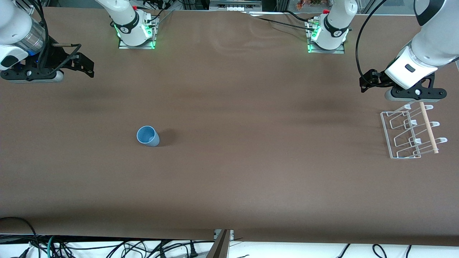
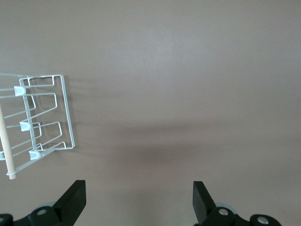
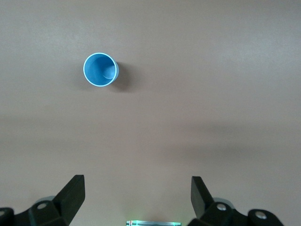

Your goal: Transfer cup to left arm and place on rack

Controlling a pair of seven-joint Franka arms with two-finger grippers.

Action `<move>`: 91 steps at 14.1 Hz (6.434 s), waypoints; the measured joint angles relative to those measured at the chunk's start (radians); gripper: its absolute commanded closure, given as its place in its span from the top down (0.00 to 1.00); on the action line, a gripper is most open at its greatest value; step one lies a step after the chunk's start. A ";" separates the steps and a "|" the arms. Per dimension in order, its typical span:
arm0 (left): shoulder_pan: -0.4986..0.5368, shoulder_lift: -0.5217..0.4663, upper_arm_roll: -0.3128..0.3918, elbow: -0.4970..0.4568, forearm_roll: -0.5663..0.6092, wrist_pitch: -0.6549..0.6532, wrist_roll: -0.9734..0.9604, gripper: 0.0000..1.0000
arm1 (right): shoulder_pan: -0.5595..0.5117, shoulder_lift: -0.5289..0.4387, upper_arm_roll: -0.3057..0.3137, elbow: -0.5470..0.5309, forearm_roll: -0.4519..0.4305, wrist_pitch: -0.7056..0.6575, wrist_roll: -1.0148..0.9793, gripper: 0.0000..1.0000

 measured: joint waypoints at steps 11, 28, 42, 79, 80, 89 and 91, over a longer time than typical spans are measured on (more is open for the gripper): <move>0.000 -0.003 -0.011 0.020 0.000 -0.009 0.000 1.00 | 0.000 0.000 0.000 0.011 0.000 0.000 0.000 1.00; 0.000 -0.003 -0.011 0.021 0.000 -0.021 0.001 1.00 | 0.046 0.572 0.010 0.086 0.026 0.304 0.000 1.00; 0.000 -0.003 -0.011 0.021 0.000 -0.022 0.001 1.00 | 0.071 0.732 0.010 0.155 0.026 0.374 -0.002 0.52; 0.039 0.203 -0.078 0.241 -0.609 -0.136 0.811 1.00 | 0.489 0.770 0.156 0.654 0.897 0.538 0.895 0.00; 0.033 0.212 -0.079 0.241 -0.631 -0.130 0.879 1.00 | 0.489 0.770 0.161 0.658 0.898 0.541 0.898 0.00; -0.102 0.288 -0.091 0.237 -0.651 0.127 1.158 1.00 | 0.494 0.775 0.169 0.663 0.896 0.590 0.909 0.00; -0.108 0.309 -0.091 0.233 -0.652 0.141 1.215 0.40 | 0.494 0.779 0.169 0.663 0.897 0.609 0.909 0.00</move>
